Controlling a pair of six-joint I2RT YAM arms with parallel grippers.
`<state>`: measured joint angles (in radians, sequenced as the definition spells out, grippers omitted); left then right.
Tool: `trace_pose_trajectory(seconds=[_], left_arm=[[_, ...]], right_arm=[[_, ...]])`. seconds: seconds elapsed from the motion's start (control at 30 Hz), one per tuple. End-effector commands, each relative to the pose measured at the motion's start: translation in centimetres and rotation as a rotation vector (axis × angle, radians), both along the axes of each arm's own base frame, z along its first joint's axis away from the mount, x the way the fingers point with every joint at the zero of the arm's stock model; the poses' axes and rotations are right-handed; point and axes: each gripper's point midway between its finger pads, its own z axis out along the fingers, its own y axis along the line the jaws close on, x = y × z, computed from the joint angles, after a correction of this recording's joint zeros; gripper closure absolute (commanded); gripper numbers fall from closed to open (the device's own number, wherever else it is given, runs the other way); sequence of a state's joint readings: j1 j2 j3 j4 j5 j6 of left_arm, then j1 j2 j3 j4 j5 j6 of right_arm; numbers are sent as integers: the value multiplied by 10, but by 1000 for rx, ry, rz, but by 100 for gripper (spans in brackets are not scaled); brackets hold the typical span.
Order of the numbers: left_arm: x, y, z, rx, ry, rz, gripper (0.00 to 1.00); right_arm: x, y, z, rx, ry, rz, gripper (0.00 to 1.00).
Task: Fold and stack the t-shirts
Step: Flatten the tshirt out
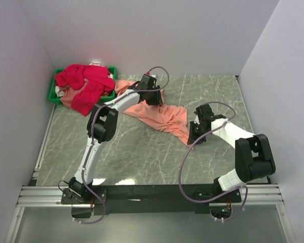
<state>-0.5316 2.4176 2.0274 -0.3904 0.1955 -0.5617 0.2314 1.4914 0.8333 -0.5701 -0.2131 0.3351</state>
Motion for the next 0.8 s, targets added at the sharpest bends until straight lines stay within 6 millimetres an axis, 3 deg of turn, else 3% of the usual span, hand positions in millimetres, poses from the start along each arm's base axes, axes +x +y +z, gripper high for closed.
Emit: trace_pose_trajectory(seconds=[0.0,0.03,0.1,0.17,0.23,0.27,0.33,0.37,0.43,0.47,0.53,0.57,0.6,0.63,0.67,0.7,0.73,0.77], left_arm=[[9,-8,25,-33,-54,-9,72],[11,-7,28,-34,-60,0,78],[17,-5,41,-52,-76,20,94],[27,-1,64,-91,-102,42,100],[39,5,99,-154,-145,75,100],[41,8,122,-189,-175,80,100],[55,20,158,-272,-233,116,100],[57,26,186,-314,-274,125,100],[66,40,224,-426,-330,140,100],[65,45,250,-475,-369,135,100],[68,59,284,-564,-429,125,100],[60,64,306,-592,-456,117,100],[58,71,325,-614,-510,106,100],[53,73,331,-625,-543,93,100],[38,80,359,-626,-608,79,100],[34,83,346,-604,-597,93,100],[27,87,348,-599,-610,93,100],[9,94,365,-600,-640,93,100]], right_arm=[[23,11,14,33,-56,29,83],[25,10,14,30,-55,20,100],[35,9,21,18,-72,13,100],[49,4,38,-2,-101,-8,100],[63,-7,51,-38,-125,-40,100],[78,-14,71,-49,-157,-68,100],[96,-34,89,-112,-194,-119,100],[111,-41,115,-126,-239,-141,100],[132,-65,135,-168,-271,-197,100],[147,-71,167,-161,-329,-217,100],[164,-91,189,-209,-367,-265,100],[176,-94,217,-219,-424,-271,100],[180,-97,233,-233,-457,-279,100],[183,-99,247,-238,-490,-284,100],[186,-100,269,-234,-546,-286,100],[186,-99,278,-230,-576,-286,100],[182,-99,276,-229,-576,-284,100],[183,-97,277,-216,-598,-279,100]])
